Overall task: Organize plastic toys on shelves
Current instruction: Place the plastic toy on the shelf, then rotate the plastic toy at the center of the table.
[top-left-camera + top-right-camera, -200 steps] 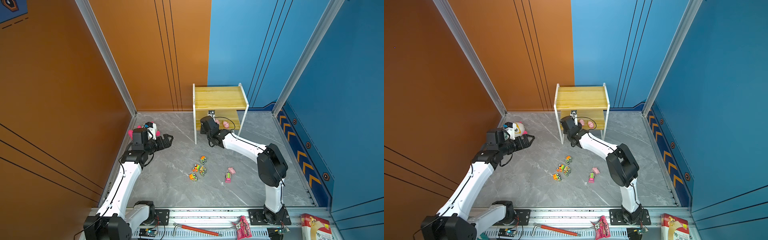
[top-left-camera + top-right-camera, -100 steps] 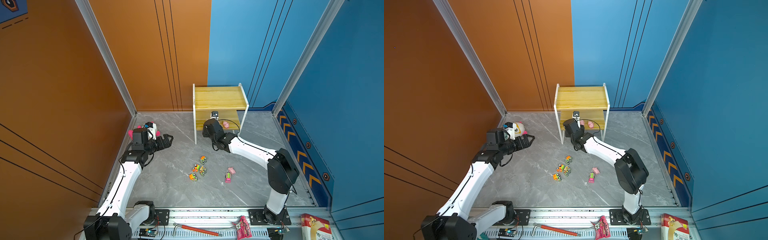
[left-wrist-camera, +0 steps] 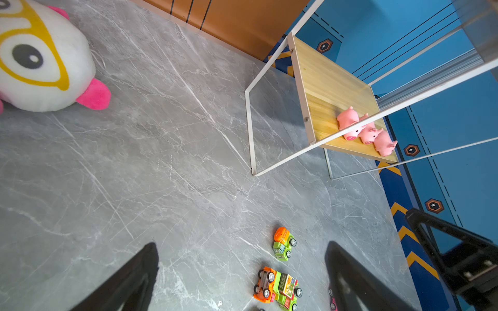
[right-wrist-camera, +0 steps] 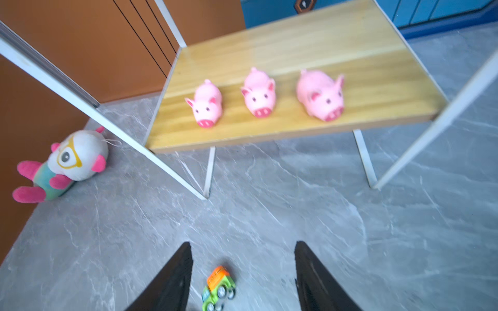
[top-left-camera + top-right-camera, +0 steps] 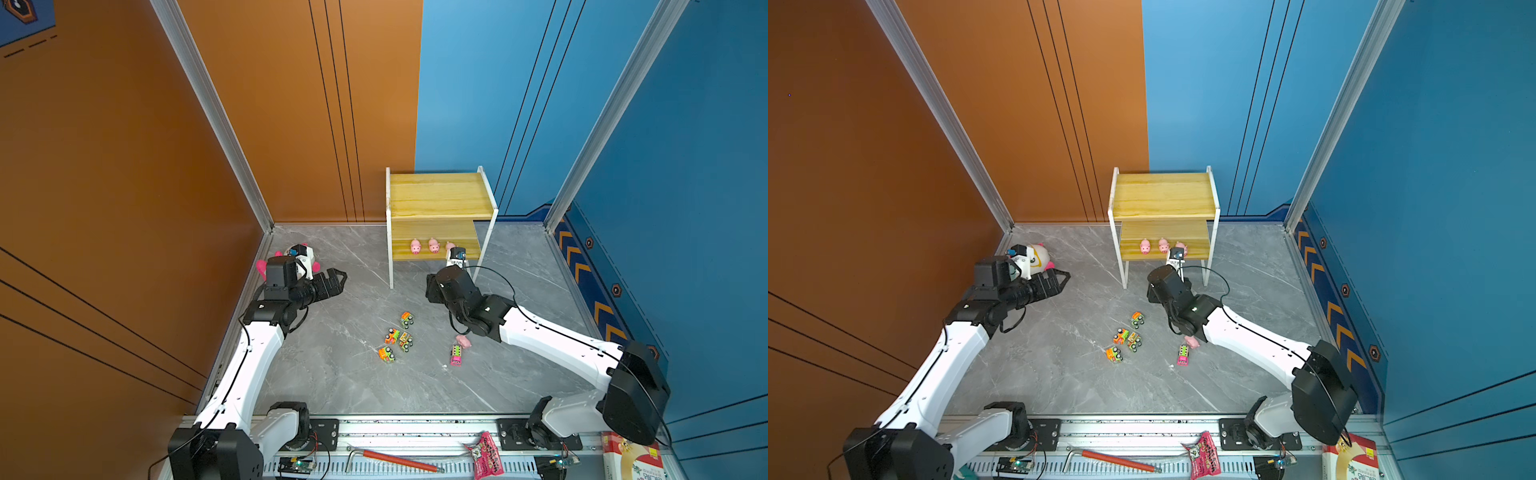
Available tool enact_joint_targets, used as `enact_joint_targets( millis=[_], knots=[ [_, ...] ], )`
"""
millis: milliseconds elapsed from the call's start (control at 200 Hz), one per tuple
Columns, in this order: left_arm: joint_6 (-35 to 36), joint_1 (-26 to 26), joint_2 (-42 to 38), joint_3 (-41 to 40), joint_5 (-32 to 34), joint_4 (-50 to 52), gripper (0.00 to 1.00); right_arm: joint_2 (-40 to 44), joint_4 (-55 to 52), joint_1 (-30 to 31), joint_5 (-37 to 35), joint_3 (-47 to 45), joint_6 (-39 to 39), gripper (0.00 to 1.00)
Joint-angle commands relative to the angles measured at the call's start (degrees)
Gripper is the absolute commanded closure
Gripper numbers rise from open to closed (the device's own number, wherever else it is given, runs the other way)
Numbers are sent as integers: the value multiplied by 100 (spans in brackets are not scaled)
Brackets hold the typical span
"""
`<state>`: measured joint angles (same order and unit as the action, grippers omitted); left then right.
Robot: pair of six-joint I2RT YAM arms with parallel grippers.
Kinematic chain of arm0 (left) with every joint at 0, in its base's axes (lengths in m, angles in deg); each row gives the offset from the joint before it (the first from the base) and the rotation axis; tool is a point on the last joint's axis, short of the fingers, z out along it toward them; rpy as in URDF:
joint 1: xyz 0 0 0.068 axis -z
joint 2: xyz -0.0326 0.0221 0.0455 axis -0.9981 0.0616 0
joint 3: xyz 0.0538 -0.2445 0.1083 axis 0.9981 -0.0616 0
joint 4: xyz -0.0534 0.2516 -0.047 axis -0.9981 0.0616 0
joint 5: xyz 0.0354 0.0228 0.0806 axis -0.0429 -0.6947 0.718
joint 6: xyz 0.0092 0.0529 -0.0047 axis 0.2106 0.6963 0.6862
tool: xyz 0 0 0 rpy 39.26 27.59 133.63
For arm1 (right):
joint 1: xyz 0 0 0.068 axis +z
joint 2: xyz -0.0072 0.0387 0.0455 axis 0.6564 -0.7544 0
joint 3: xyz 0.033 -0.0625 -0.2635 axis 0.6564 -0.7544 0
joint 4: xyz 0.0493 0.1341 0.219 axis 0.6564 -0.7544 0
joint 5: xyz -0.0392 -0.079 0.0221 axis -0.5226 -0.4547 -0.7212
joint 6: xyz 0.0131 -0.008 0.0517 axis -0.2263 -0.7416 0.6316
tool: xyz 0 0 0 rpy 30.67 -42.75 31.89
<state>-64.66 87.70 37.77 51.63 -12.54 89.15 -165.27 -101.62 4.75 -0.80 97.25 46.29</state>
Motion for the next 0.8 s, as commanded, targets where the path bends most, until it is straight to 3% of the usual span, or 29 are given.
enact_joint_targets(
  millis=[0, 175, 405, 571, 796],
  knots=[
    [101, 107, 49, -118, -60, -14, 3, 362, -912, -33, 77, -374, 625, 38],
    [206, 423, -21, -134, 187, 32, 3, 935, -1147, -453, 650, -1099, 1211, 36],
    [534, 1237, -149, -33, 805, 371, 3, 1343, -1722, -1101, 1146, -1478, 1690, 36],
    [663, 1644, -236, -14, 1056, 477, 3, 1267, -1924, -1351, 1483, -1550, 1939, 37],
    [680, 1737, -206, 7, 1007, 496, 3, 623, -1888, -1387, 1810, -1501, 2347, 37]
  ],
)
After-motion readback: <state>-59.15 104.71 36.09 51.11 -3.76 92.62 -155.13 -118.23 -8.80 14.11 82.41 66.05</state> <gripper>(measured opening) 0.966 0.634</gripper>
